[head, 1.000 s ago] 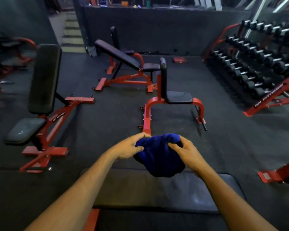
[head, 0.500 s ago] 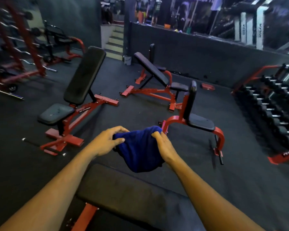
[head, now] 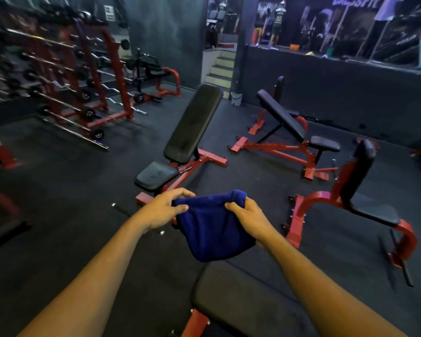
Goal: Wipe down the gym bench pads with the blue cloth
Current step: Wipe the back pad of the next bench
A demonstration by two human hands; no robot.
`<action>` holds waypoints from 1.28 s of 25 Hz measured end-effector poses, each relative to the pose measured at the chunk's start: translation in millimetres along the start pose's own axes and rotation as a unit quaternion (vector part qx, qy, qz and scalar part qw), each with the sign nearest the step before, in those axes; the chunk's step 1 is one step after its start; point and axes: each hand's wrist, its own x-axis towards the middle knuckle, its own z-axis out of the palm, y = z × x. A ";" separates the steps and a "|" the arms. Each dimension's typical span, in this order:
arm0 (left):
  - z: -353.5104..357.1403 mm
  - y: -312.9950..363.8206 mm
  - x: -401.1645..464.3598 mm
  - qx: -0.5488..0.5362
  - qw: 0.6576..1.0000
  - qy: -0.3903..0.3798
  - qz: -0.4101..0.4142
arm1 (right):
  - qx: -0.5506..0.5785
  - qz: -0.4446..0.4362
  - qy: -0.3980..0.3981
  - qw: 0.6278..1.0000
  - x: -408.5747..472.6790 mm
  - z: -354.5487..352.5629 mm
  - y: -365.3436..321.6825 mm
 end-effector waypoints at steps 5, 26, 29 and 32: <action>-69.1 -54.2 26.1 0.034 0.998 0.052 -0.026 | 0.058 0.037 0.022 0.997 74.2 53.7 -29.5; -355.8 -258.0 309.2 0.156 0.988 -0.022 -0.007 | 0.179 0.125 0.177 0.960 387.4 230.1 -105.2; -349.7 -255.0 361.2 0.163 0.986 -0.027 0.011 | 0.201 0.083 0.193 0.957 423.2 210.7 -102.3; -343.6 -252.8 411.3 0.196 0.979 -0.033 0.032 | 0.212 0.065 0.217 0.951 463.2 191.1 -91.2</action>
